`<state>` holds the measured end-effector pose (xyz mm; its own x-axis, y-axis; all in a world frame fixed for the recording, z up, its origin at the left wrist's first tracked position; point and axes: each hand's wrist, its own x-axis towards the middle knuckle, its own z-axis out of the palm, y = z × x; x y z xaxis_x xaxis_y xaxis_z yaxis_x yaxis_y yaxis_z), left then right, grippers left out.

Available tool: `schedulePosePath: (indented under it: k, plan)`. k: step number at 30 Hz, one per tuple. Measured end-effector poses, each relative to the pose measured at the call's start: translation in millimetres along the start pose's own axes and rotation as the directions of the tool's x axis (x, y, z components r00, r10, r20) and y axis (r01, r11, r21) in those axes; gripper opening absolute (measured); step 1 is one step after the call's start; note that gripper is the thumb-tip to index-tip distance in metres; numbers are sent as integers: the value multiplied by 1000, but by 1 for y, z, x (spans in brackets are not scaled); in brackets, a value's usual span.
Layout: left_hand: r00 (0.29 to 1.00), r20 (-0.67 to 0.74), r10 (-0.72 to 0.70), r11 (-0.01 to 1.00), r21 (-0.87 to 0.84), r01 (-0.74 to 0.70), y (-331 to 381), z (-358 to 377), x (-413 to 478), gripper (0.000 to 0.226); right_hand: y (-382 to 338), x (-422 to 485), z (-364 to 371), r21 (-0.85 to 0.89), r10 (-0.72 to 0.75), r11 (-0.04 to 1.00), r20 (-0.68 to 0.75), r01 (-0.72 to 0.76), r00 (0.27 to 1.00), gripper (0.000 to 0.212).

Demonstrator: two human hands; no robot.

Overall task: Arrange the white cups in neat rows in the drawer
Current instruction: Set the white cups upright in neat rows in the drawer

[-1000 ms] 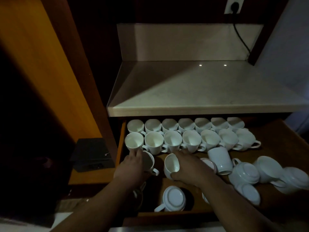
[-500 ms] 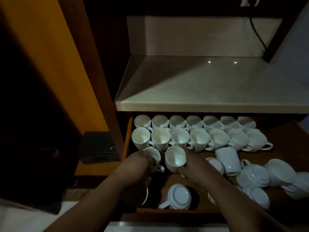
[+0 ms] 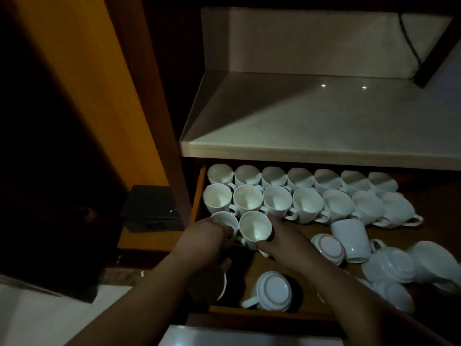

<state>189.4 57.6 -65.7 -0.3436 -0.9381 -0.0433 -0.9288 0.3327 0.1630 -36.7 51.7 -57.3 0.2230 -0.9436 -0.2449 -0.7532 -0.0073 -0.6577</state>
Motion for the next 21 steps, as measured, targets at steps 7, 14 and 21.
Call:
schedulePosePath:
  k: [7, 14, 21]
  plan:
    - [998, -21, -62, 998, 5, 63, -1, 1, 3, 20, 10, 12, 5, 48, 39, 998, 28, -40, 999, 60]
    - [998, -13, -65, 998, 19, 65, -3, 2, 5, 18, 20, 18, 4, 112, 70, 991, 69, -77, 995, 55]
    - [993, 27, -113, 993, 45, 112, -3, 4, 5, 20, 20, 18, 7, 153, 37, 987, 39, -43, 999, 67]
